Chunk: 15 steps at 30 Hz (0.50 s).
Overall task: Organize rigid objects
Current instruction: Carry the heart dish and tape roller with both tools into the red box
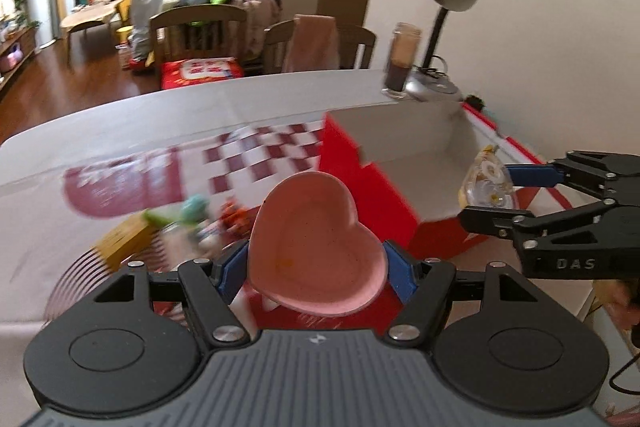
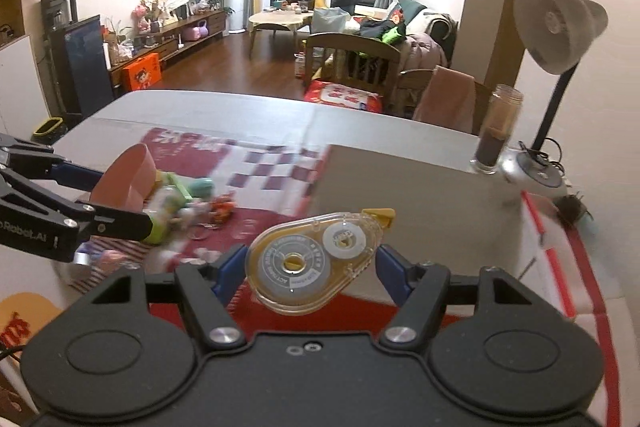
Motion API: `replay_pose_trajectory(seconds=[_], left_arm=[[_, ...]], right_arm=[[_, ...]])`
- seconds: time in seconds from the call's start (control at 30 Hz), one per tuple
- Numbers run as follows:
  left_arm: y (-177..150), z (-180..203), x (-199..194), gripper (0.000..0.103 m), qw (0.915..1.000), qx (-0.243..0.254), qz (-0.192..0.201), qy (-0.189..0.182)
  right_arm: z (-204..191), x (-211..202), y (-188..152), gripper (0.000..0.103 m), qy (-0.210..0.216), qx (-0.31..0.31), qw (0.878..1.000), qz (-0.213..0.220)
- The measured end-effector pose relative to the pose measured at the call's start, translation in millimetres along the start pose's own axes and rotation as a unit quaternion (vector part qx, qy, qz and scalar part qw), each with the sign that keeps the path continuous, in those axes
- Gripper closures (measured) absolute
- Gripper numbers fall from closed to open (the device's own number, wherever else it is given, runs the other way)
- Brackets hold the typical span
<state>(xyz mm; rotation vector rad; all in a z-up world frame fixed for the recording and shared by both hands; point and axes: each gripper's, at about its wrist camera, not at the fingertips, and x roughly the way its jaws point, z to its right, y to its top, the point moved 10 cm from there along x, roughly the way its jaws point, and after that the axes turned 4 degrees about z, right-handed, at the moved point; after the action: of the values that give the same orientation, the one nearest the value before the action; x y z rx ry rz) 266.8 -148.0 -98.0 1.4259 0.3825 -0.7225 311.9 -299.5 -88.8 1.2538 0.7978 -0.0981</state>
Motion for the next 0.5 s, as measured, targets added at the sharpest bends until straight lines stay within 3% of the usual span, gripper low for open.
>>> replay_pose_trajectory(seconds=[0.23,0.5], left_arm=[[40,49,52,0.032,0.9996,0.023,-0.007,-0.016],[73,85,114,0.032,0.9983,0.033,-0.044,-0.021]], right_arm=[[60,23,2,0.034,-0.006,-0.009,1.000,-0.016],[106,58,-4,0.034,-0.002,-0.013,0.998,-0.053]])
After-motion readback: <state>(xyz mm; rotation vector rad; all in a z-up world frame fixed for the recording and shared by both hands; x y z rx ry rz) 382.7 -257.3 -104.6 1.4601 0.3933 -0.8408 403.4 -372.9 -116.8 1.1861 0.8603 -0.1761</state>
